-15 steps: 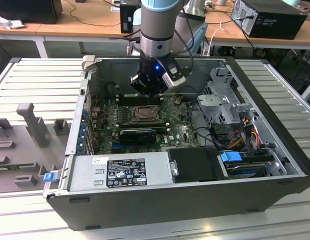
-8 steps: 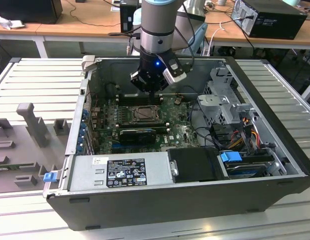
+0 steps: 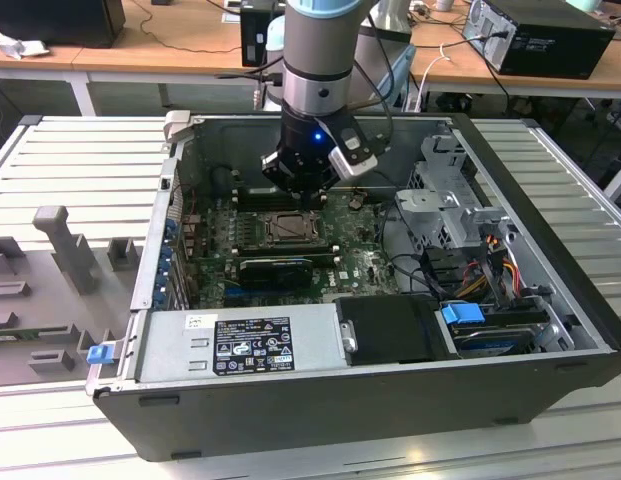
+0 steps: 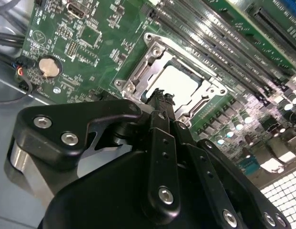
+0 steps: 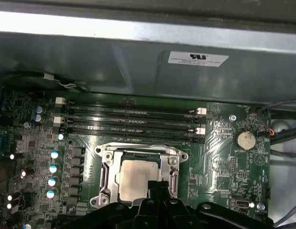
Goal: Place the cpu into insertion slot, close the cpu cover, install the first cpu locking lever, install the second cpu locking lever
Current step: 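Install the second cpu locking lever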
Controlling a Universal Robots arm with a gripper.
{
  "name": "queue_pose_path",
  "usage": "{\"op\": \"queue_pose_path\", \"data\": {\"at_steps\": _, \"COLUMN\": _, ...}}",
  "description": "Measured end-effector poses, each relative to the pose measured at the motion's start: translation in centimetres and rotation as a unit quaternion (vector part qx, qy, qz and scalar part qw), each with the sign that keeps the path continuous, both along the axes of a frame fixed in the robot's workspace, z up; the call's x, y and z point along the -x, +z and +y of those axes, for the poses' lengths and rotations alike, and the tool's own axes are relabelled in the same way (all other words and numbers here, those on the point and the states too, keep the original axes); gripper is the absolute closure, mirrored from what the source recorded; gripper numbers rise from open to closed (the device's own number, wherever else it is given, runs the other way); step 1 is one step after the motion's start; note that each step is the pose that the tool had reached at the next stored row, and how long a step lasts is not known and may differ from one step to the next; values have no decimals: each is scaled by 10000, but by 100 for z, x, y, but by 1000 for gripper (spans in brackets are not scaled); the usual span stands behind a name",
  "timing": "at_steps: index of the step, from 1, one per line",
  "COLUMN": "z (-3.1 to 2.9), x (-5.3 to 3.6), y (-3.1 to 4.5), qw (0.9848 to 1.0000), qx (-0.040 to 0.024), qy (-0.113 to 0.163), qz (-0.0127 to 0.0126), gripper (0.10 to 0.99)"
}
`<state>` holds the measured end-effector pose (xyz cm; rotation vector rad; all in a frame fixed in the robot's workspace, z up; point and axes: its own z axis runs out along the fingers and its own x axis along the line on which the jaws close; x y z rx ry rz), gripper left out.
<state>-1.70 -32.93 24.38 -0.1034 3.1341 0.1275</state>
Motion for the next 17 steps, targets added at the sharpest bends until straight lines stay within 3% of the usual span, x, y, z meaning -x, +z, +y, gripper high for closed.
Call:
{"op": "queue_pose_path", "data": {"at_steps": 4, "z": -33, "x": 1, "y": 7, "qw": 10000, "qx": 2, "qy": -1, "qz": 1, "gripper": 980}}
{"op": "queue_pose_path", "data": {"at_steps": 9, "z": -35, "x": 0, "y": 86, "qw": 10000, "qx": 2, "qy": 0, "qz": 0, "gripper": 980}}
{"op": "queue_pose_path", "data": {"at_steps": 17, "z": -96, "x": 0, "y": 87, "qw": 10000, "qx": 3, "qy": 0, "qz": 0, "gripper": 980}}
